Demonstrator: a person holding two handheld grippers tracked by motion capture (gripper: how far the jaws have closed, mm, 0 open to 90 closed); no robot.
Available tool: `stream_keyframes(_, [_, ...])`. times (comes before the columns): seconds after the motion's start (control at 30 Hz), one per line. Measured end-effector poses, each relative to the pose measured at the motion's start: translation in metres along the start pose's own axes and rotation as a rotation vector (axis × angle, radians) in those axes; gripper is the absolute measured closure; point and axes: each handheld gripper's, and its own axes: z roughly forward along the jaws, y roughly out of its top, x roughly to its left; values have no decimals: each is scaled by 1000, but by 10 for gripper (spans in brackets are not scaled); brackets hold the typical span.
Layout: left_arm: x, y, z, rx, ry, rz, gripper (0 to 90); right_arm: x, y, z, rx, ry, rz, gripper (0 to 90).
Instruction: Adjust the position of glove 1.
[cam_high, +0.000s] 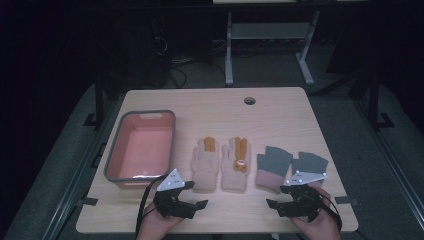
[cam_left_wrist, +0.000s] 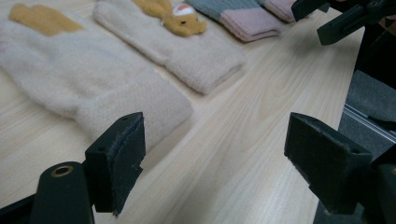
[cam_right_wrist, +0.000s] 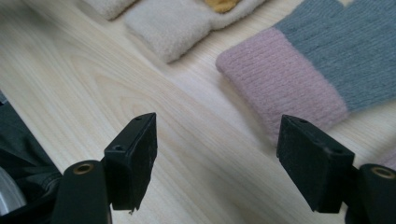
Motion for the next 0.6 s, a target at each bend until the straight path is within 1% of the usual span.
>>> stream_keyframes(0.13, [-2, 0, 0, 0, -6, -2, 206, 0, 0, 0, 2, 6, -3, 287])
stream_keyframes(0.2, [-4, 0, -2, -6, -8, 3, 205, 1, 2, -1, 9, 0, 0, 287])
stream_keyframes(0.23, [-4, 0, -3, -7, -6, 5, 205, 1, 3, -1, 14, -1, -7, 287])
stream_keyframes(0.3, [-4, -1, -4, -12, -7, -1, 204, 2, 5, -2, 15, 4, -8, 287])
stream_keyframes(0.33, [-4, -1, -5, -16, -8, -4, 204, 2, 7, -4, 18, -1, -15, 287])
stream_keyframes(0.5, [-4, -1, -6, -19, -5, -4, 202, 2, 21, -8, 6, 10, -29, 299])
stream_keyframes(0.53, [-4, -1, -6, -19, -5, -4, 202, 2, 21, -8, 6, 10, -29, 299])
stream_keyframes(0.57, [-5, -1, -6, -16, -4, -2, 201, 2, 28, -9, 7, 19, -38, 305])
stream_keyframes(0.6, [-5, -1, -5, -17, -4, -3, 201, 2, 28, -9, 7, 19, -38, 305])
